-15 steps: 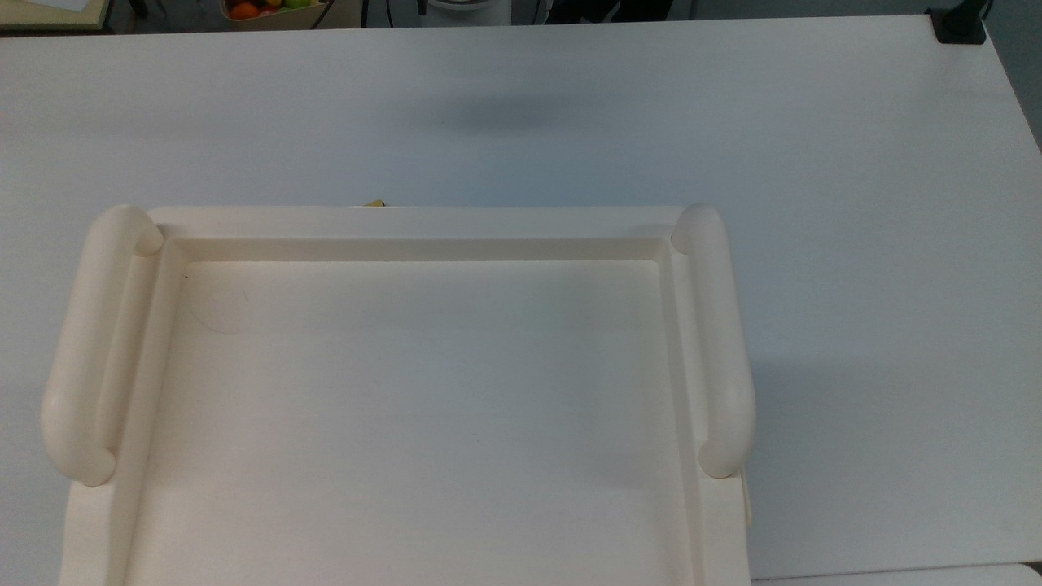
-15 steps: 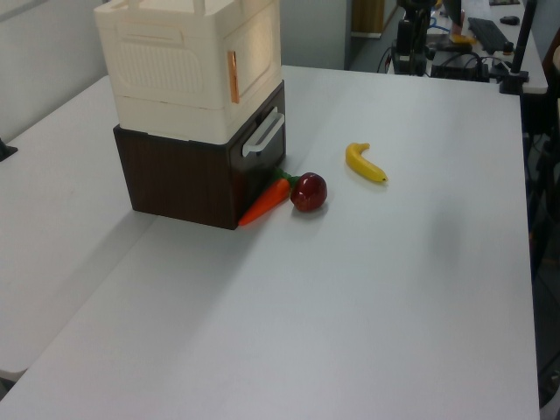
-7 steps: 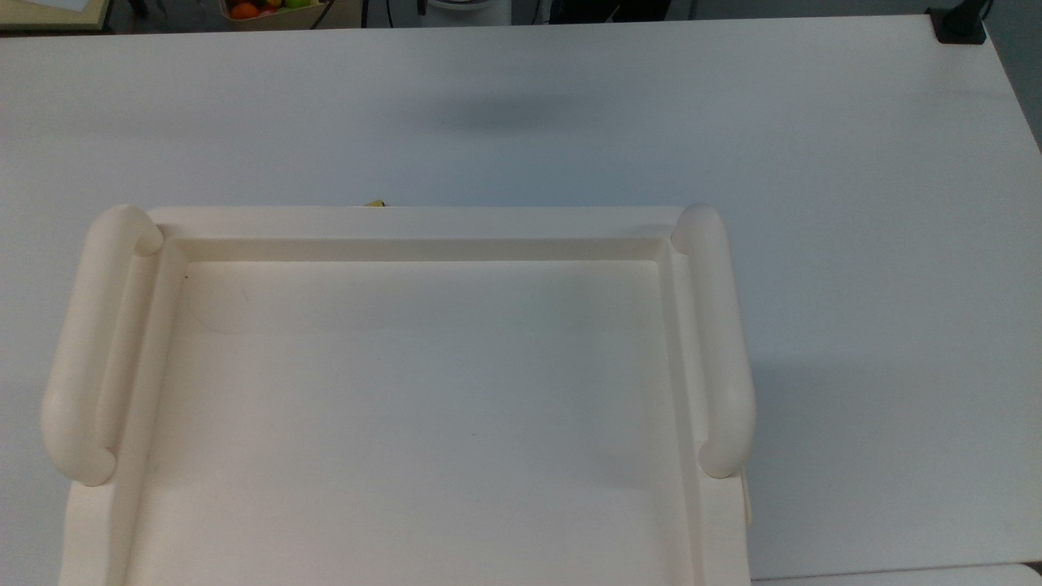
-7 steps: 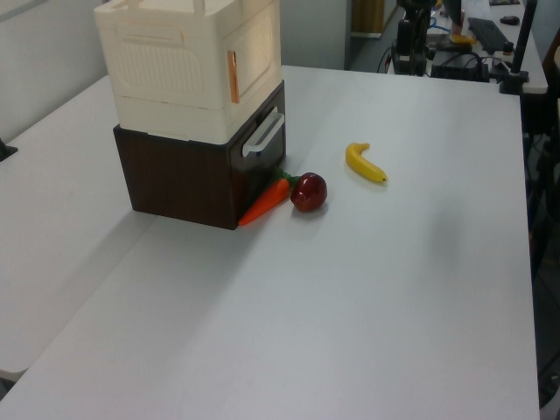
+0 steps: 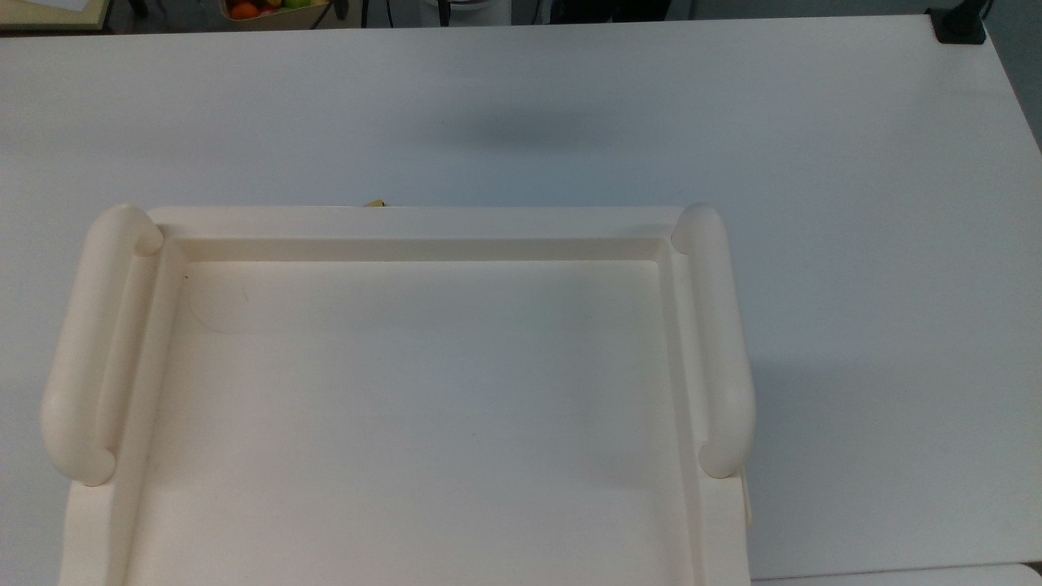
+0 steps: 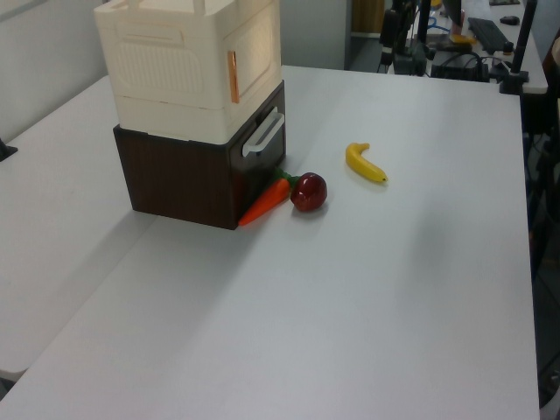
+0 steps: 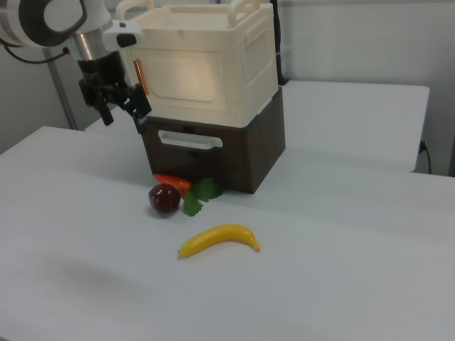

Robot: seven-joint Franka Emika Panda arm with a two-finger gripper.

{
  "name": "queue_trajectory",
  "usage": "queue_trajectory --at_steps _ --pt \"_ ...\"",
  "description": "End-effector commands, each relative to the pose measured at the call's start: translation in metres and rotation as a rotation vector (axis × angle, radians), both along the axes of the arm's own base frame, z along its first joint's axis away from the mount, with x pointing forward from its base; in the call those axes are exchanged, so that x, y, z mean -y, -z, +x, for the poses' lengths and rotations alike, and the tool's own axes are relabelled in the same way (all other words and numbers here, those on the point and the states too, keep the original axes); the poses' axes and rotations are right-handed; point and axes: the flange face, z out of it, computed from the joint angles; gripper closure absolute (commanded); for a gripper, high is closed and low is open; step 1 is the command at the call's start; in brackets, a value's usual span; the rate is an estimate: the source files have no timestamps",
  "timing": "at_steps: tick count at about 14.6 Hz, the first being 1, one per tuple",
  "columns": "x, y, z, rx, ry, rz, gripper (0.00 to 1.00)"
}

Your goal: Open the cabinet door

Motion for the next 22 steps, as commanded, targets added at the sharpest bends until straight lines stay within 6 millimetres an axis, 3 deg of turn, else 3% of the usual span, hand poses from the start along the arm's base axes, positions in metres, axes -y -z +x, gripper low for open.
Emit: queue_trajectory --at_steps 1,5,6,10,12,16,21,22 --pt "-0.026 -0.015 0.011 0.099 -0.037 0.026 0.00" --pt "-0.057 -0.021 0.023 0.206 -0.010 0.042 0.00" --pt "-0.076 -0.024 0.027 0.243 -0.028 0.048 0.00" --pt "-0.118 -0.025 0.059 0.342 -0.083 0.053 0.00" --pt "-0.125 -0.021 0.072 0.424 -0.057 0.060 0.00" --pt "-0.141 -0.003 0.101 0.595 -0.081 0.016 0.00" --pt "-0.156 0.031 0.123 0.681 -0.136 -0.036 0.00" --pt "-0.166 0.038 0.128 0.714 -0.145 -0.026 0.02"
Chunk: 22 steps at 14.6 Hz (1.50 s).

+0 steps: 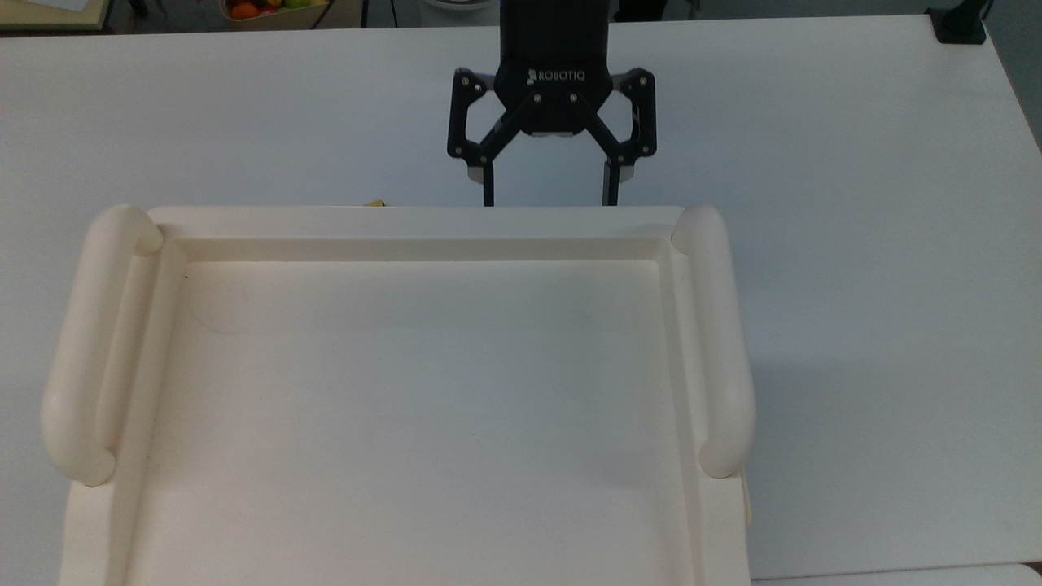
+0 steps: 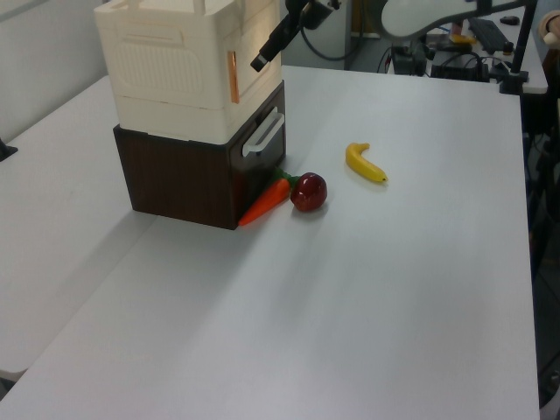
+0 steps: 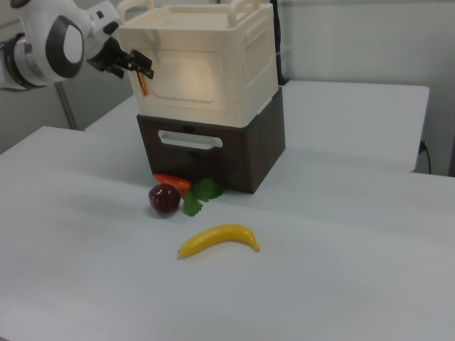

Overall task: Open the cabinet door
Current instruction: 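Move the gripper to the cream cabinet door's edge and grasp it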

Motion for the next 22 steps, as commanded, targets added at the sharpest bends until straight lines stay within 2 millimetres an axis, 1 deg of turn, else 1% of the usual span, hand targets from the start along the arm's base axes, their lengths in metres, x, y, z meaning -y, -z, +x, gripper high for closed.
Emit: queue_trajectory --at_steps 1,2,5,6,7,8,9,10,11,13,17,20,21,22 --pt "-0.021 0.018 0.018 0.080 -0.006 0.007 0.06" --pt "-0.023 0.024 0.020 0.080 -0.003 0.000 0.09" --pt "-0.026 0.032 0.024 0.092 0.025 -0.015 0.20" --pt "-0.028 0.029 0.024 0.111 0.028 -0.015 0.27" --pt "-0.029 0.028 0.024 0.121 0.033 -0.018 0.30" --pt "-0.031 0.028 0.024 0.124 0.033 -0.024 0.36" --pt "-0.032 0.027 0.023 0.128 0.036 -0.025 0.39" --pt "-0.033 0.027 0.023 0.131 0.036 -0.024 0.46" --pt "-0.038 0.027 0.021 0.132 0.029 -0.027 0.51" --pt "-0.041 0.029 0.021 0.128 0.026 -0.030 0.59" --pt "-0.040 0.030 0.020 0.125 0.026 -0.029 0.82" --pt "-0.040 0.029 0.020 0.124 0.027 -0.026 0.92" --pt "-0.040 0.027 0.019 0.125 0.029 -0.024 0.97" --pt "-0.038 0.026 0.019 0.126 0.031 -0.023 0.97"
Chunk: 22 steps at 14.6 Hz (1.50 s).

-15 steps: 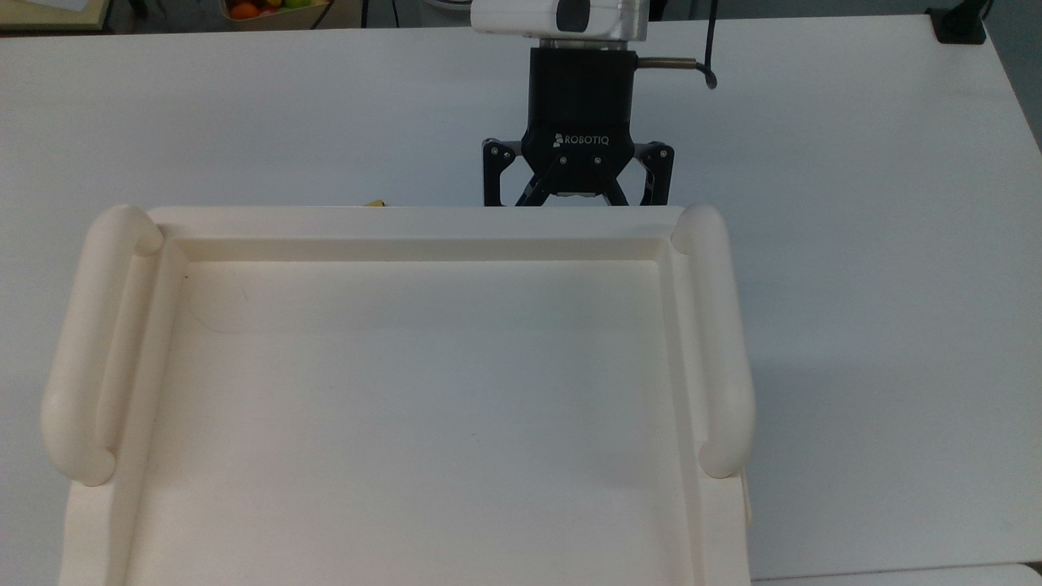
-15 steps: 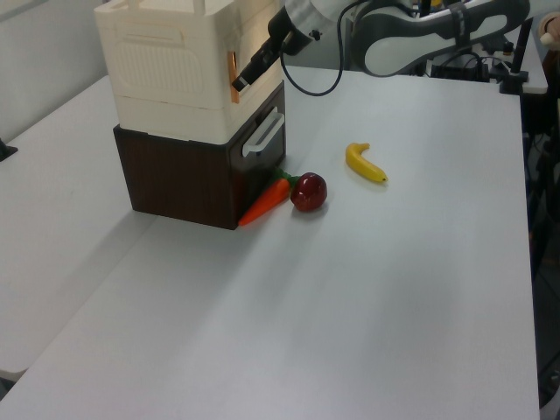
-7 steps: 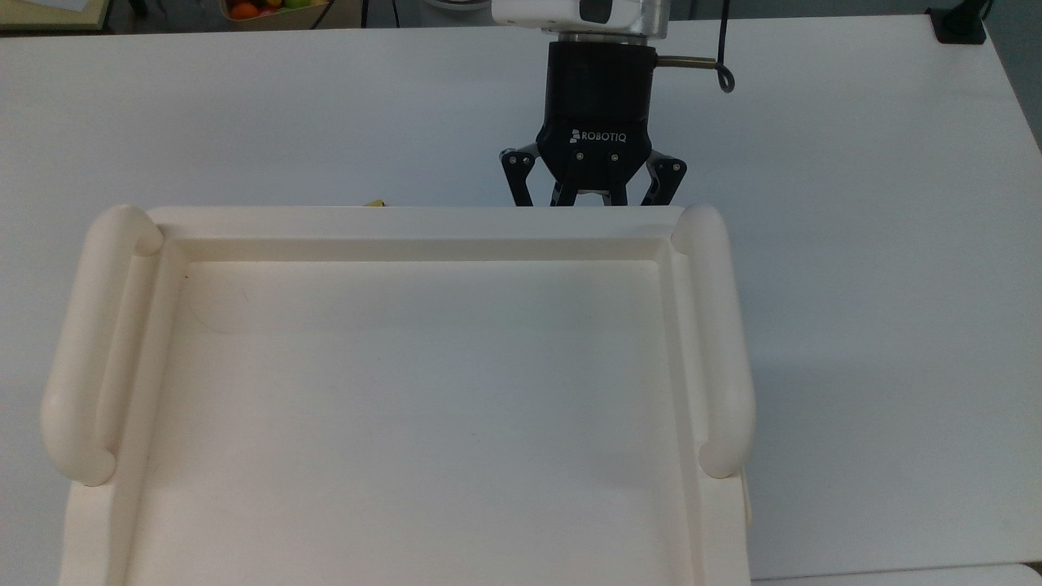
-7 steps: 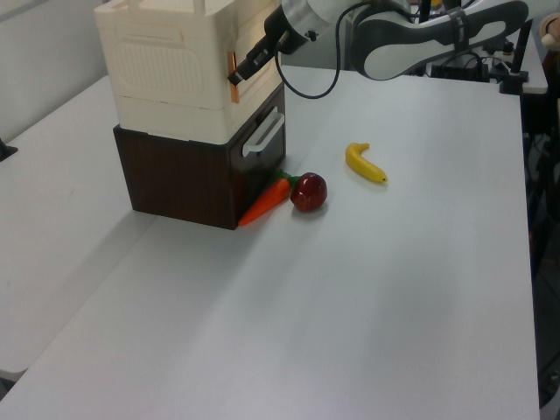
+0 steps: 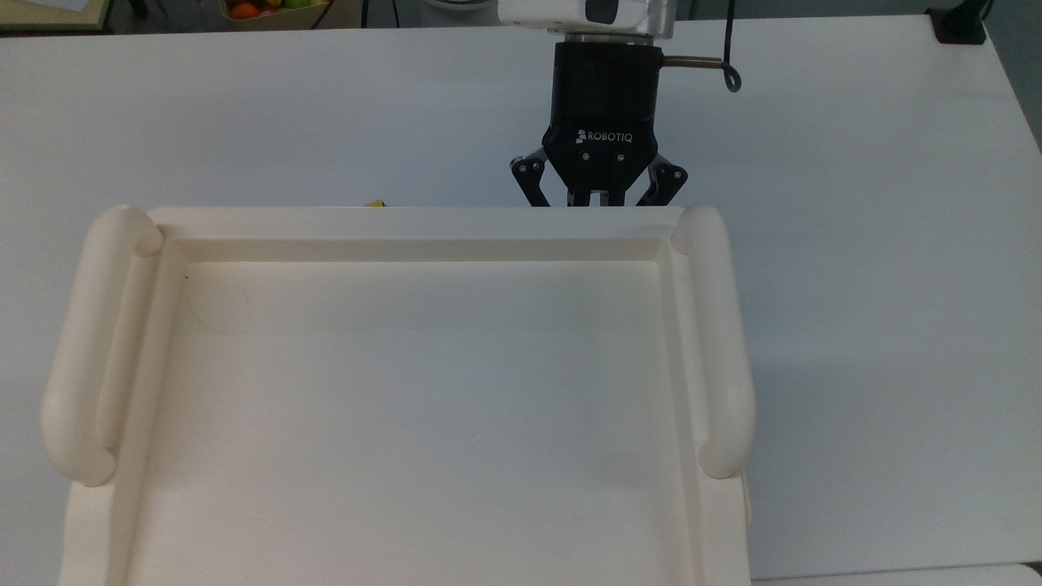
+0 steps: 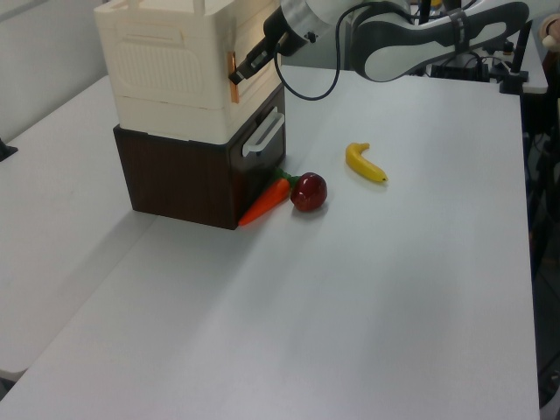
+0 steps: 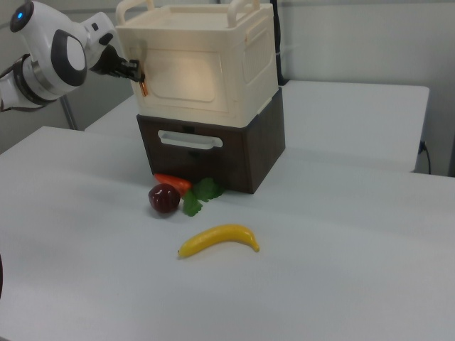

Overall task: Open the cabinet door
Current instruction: 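Move the gripper to the cream cabinet door's edge and grasp it, then pull the door edge outward, swinging the door partly open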

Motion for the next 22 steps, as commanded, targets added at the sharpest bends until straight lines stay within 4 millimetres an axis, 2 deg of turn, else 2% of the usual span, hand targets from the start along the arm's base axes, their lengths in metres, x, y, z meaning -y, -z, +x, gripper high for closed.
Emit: queue_trajectory --at_steps 1,4,9,13,15,16,17,18,19,20,22 --pt "0.001 -0.007 -0.001 0.023 0.003 0.000 0.98" --pt "0.004 -0.013 -0.009 0.015 0.008 0.006 0.98" --pt "0.015 -0.026 -0.024 -0.090 0.071 0.026 0.98" --pt "0.016 -0.023 -0.030 -0.134 0.086 0.041 0.97" --pt "0.018 -0.020 -0.033 -0.175 0.101 0.031 0.82" --pt "0.018 -0.020 -0.035 -0.199 0.107 0.035 0.68" --pt "0.019 -0.022 -0.038 -0.218 0.114 0.040 0.64" --pt "0.022 -0.021 -0.041 -0.267 0.130 0.057 0.46" --pt "0.023 -0.021 -0.043 -0.300 0.139 0.072 0.40" --pt "0.024 -0.023 -0.047 -0.326 0.141 0.078 0.24" --pt "0.026 -0.023 -0.054 -0.396 0.131 0.070 0.10"
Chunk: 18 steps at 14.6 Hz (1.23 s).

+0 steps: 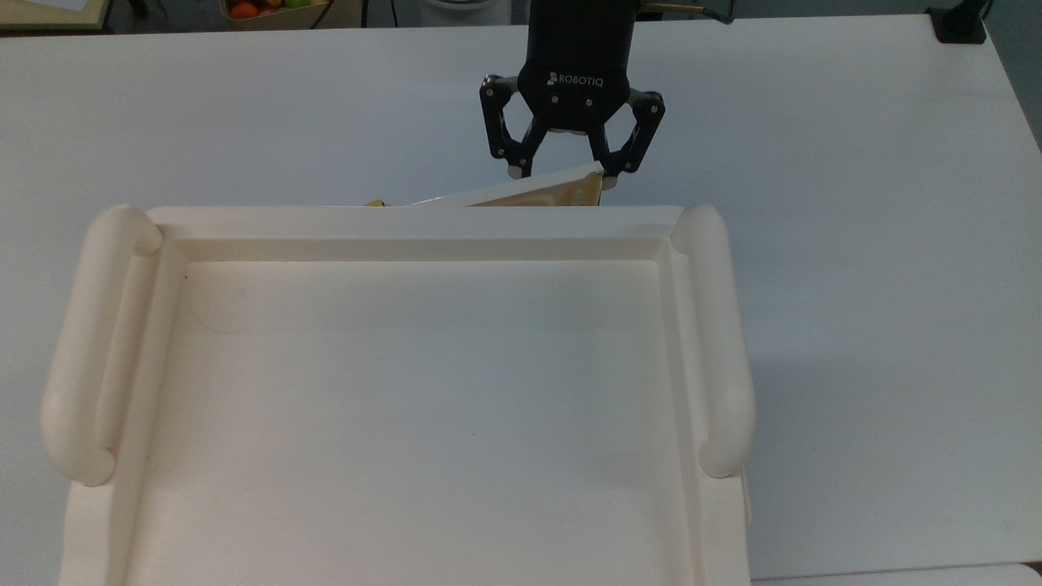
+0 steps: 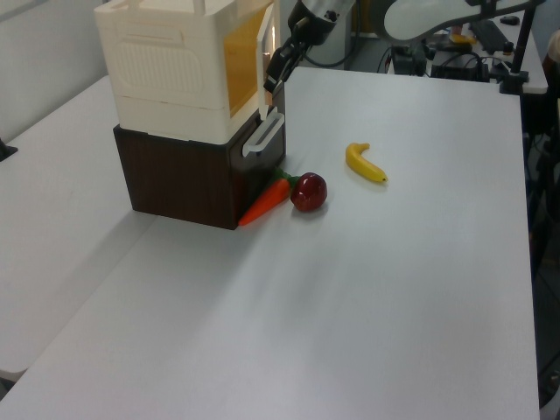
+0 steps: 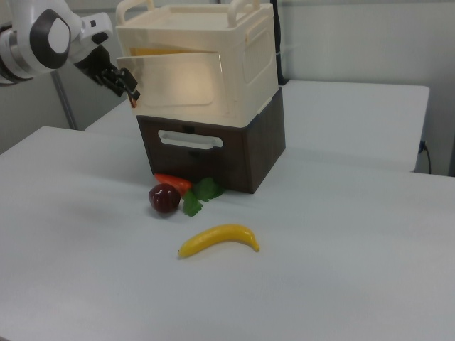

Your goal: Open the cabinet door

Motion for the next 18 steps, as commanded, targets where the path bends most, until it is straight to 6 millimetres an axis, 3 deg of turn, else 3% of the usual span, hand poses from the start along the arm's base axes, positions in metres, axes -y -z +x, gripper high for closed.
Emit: queue_trajectory --at_steps 1,5,7,14,18 --pt "0.008 -0.007 -0.024 -0.127 -0.025 0.012 0.06" --pt "0.018 -0.034 -0.041 -0.154 -0.027 0.037 0.00" --pt "0.022 -0.061 -0.051 -0.128 -0.023 0.044 0.00" --pt "0.019 -0.113 -0.044 0.108 -0.047 0.097 0.00" --pt "0.005 -0.117 -0.034 0.250 -0.085 0.127 0.00"
